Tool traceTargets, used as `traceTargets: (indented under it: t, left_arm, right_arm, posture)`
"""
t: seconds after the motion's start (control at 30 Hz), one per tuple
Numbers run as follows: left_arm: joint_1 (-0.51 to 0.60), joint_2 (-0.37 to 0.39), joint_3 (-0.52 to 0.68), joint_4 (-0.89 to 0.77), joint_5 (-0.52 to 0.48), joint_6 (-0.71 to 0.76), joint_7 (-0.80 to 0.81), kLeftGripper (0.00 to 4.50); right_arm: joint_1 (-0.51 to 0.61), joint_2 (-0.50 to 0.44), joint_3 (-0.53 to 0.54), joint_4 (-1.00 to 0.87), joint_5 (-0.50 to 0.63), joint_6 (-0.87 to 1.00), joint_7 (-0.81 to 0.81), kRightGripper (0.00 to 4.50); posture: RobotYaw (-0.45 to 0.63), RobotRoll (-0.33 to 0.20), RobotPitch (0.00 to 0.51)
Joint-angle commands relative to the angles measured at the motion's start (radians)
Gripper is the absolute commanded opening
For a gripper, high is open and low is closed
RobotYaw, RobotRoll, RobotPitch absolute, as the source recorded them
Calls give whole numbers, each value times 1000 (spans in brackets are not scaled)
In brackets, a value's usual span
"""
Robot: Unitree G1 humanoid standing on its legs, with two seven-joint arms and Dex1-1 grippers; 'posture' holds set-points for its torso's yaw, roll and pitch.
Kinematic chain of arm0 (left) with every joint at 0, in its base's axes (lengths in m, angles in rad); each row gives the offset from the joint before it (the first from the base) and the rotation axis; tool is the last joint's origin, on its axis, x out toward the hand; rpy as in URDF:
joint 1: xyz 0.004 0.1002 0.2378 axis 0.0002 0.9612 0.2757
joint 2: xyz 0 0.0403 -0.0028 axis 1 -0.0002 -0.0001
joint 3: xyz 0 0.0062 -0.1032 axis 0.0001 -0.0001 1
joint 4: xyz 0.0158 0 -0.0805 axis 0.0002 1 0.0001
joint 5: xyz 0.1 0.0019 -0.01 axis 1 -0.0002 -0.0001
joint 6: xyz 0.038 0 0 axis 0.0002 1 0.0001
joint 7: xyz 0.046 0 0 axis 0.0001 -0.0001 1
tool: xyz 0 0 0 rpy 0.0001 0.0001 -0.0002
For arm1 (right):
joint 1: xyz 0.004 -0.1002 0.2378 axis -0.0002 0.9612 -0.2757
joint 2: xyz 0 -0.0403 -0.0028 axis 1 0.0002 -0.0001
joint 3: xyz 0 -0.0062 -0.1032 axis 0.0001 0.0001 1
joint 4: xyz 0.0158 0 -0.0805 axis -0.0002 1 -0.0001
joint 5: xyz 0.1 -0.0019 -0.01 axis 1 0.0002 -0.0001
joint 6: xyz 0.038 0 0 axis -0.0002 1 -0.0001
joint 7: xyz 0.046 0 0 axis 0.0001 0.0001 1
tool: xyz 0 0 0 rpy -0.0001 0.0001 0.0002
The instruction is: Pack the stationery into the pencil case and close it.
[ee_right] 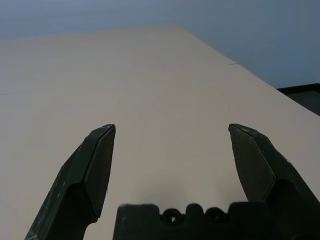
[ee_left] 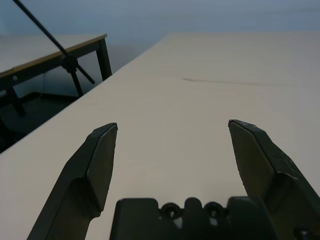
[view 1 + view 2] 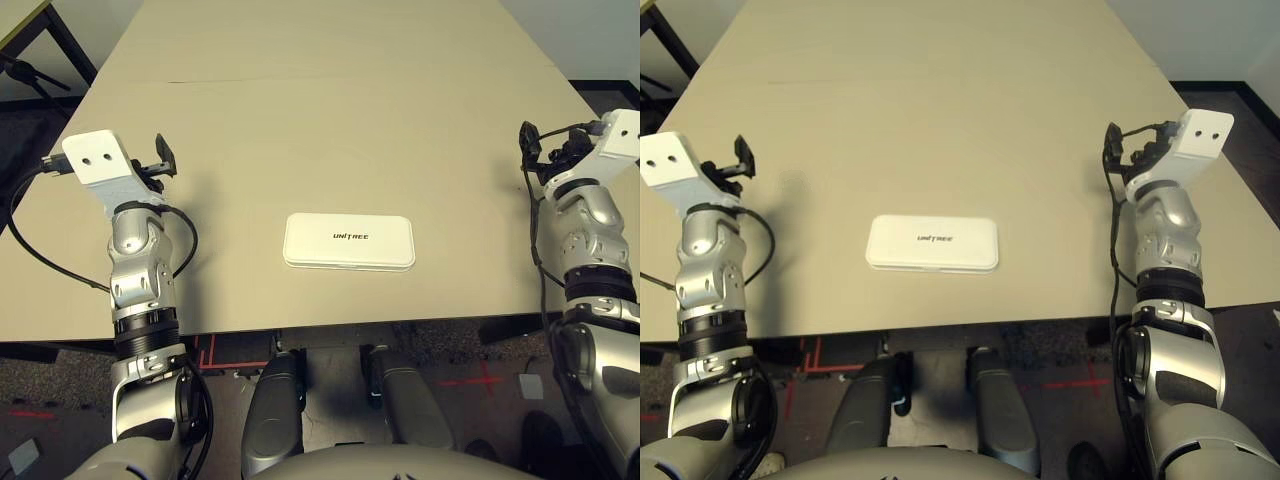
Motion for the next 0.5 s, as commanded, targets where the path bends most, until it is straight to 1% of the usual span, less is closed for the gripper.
traceTargets:
  t: [0.03, 0.3, 0.5]
  left_arm:
    - [16, -3, 6, -6, -17, 3, 11, 4467]
    - [29, -16, -7, -23, -25, 5, 13, 4467]
    - [57, -23, -19, -41, -33, 18, 11, 4467]
  right_arm:
    - [1, 7, 0, 19, -7, -6, 3, 4500]
    - [-6, 10, 3, 21, -9, -8, 4, 4500]
    - [18, 26, 4, -9, -3, -1, 11, 4500]
  posture:
    - [-66, 0, 161]
    - [-79, 0, 159]
    - [-71, 0, 160]
